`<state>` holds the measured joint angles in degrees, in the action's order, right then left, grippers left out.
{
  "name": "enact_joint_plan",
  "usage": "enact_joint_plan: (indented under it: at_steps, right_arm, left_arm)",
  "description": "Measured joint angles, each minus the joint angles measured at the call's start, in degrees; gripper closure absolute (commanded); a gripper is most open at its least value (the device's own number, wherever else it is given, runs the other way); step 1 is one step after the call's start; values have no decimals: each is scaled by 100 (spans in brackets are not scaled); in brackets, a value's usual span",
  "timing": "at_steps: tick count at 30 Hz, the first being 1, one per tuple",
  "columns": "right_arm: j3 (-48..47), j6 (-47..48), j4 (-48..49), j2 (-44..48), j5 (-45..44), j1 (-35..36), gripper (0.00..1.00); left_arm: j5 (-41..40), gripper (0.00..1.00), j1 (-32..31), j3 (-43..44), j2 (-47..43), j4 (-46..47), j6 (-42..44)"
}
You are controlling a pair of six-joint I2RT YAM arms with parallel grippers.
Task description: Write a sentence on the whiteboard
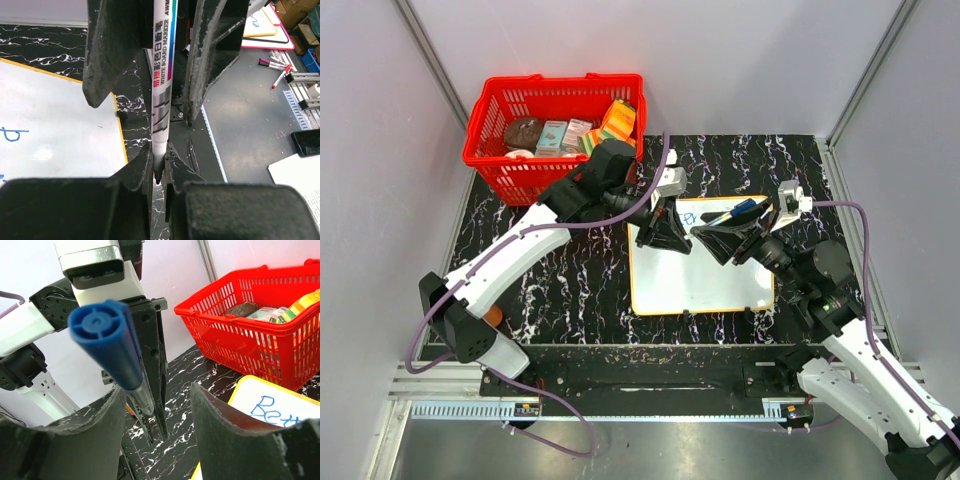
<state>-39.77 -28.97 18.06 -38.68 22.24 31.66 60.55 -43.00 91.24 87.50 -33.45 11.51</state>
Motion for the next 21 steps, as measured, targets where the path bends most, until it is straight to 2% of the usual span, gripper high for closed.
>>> enact_joint_plan:
  at_steps: [3,7,8,11,14,15,16,17,19,21]
  right_arm:
    - [-50,9,-2,-7,42,0,43]
    - [-105,24,-9,-13,125,0,50]
    - [-109,20,-4,-17,129,0,61]
    - [-111,39,2,-57,157,2,100]
    - [-120,-9,-4,-59,232,20,100]
    - [-120,-17,-2,-52,227,17,100]
    - [-120,-7,-39,-39,212,17,100]
    - [-120,0,-59,-26,186,20,100]
    - [-120,24,-142,20,87,22,100]
    - [-114,72,-221,107,-118,17,100]
  left_arm:
    - [55,100,0,0,-37,-33,57]
    - [96,100,0,0,-79,-68,79]
    - [105,100,0,0,-85,-74,79]
    - [111,100,0,0,-90,-87,76]
    - [98,100,22,-26,-92,-103,74]
    - [87,90,22,-28,-94,-103,74]
    - [90,45,22,-39,-94,-105,72]
    - [83,22,22,-44,-94,-105,72]
    - [46,3,22,-57,-101,-94,98]
    - [-59,1,52,-129,-146,-68,68]
